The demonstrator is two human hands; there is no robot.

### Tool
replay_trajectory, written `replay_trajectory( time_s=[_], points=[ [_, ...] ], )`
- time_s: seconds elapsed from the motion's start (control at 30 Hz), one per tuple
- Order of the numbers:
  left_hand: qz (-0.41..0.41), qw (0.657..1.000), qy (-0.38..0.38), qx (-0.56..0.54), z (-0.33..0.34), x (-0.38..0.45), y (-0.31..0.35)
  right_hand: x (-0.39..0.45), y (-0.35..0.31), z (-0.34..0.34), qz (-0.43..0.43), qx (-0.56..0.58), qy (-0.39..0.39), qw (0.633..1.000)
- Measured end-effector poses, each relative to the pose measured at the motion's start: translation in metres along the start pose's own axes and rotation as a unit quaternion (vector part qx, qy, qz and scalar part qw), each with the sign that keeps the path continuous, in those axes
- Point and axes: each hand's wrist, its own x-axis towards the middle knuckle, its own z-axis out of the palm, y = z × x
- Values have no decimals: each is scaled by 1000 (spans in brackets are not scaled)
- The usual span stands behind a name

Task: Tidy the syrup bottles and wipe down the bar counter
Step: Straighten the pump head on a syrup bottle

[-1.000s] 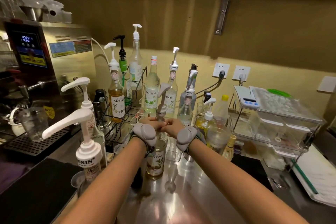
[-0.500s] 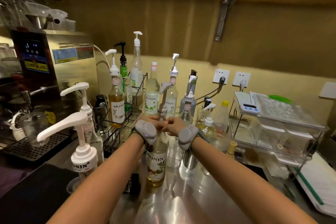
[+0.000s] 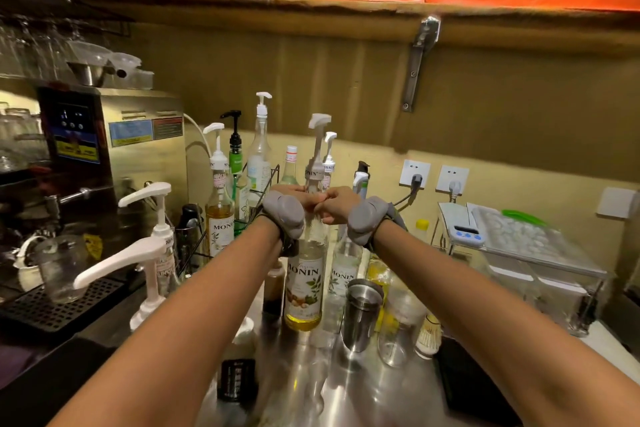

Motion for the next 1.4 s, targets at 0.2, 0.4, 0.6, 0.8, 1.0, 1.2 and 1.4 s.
replay_trajectory(
  time_s=[0.2,0.4,0.6,0.8,1.0,1.2,1.4],
  points=[
    [22,998,8,-57,6,7,31,7,-28,-18,-16,17,28,999],
    [55,996,50,-48,11,35,53,29,-44,-26,-60,9,87,994],
    [82,993,77,-22,10,78,56,52,-53,-29,-89,14,132,987],
    [82,993,67,-57,15,115,49,78,-46,-27,-83,41,162,982],
    [88,993,72,-39,17,144,24,102,-25,-10,-75,61,205,974],
    [77,994,77,11,11,159,0,126,-2,9,-45,57,212,975],
    [36,996,80,28,9,175,-31,143,27,30,-10,63,213,975]
  ],
)
